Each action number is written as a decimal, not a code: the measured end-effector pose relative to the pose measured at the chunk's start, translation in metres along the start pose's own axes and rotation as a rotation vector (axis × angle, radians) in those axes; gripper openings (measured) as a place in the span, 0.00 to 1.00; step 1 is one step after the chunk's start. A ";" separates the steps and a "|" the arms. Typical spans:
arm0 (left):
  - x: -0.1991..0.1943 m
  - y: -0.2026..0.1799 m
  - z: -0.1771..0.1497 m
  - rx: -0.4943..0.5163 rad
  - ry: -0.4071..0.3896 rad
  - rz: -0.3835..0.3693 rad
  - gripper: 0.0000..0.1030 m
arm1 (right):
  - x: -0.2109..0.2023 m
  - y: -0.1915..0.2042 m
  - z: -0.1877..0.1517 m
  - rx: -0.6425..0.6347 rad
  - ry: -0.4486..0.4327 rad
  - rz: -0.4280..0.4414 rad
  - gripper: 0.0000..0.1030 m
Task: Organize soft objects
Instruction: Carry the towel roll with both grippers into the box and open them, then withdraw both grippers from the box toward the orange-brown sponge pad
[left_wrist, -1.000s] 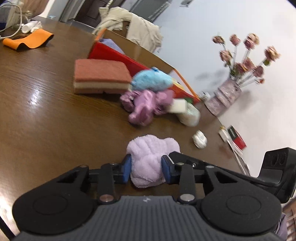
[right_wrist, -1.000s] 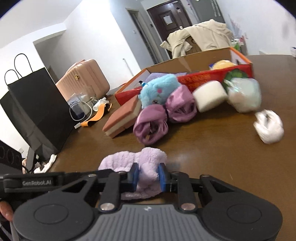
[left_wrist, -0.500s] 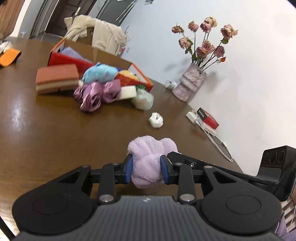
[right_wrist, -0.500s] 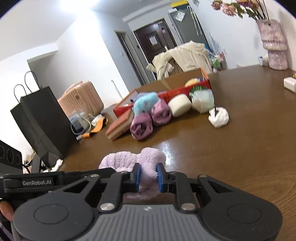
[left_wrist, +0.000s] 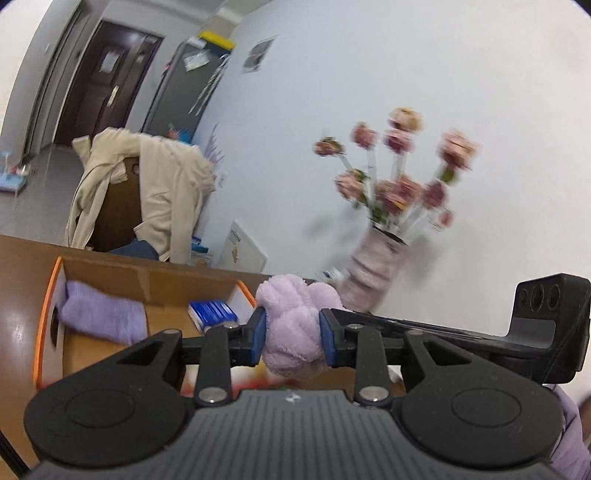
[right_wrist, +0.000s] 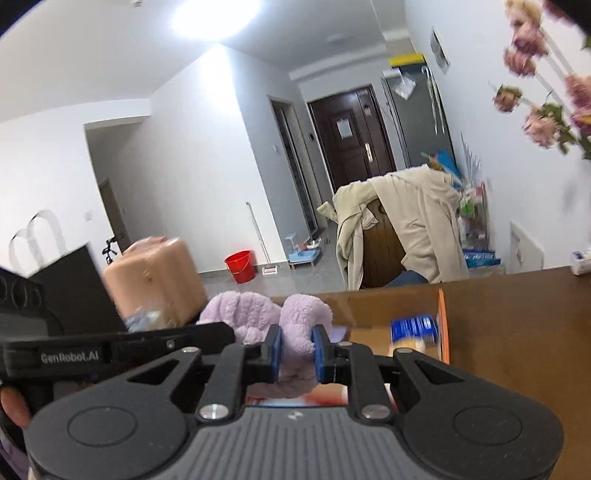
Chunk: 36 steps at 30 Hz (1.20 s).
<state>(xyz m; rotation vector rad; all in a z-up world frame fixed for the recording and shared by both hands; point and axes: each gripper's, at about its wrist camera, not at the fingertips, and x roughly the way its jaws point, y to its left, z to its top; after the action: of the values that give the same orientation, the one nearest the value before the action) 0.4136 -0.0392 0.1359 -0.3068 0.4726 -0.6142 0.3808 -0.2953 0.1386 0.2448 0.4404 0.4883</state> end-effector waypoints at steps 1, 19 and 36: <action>0.019 0.012 0.013 -0.009 0.011 0.011 0.30 | 0.022 -0.008 0.015 0.003 0.022 -0.001 0.17; 0.236 0.193 0.008 -0.222 0.397 0.267 0.44 | 0.314 -0.114 0.007 0.138 0.421 -0.255 0.23; 0.076 0.089 0.079 -0.023 0.190 0.364 0.70 | 0.143 -0.042 0.084 -0.033 0.237 -0.199 0.54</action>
<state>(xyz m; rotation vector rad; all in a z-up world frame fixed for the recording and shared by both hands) 0.5510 -0.0062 0.1414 -0.1778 0.7001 -0.2837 0.5495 -0.2699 0.1486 0.1096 0.6802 0.3296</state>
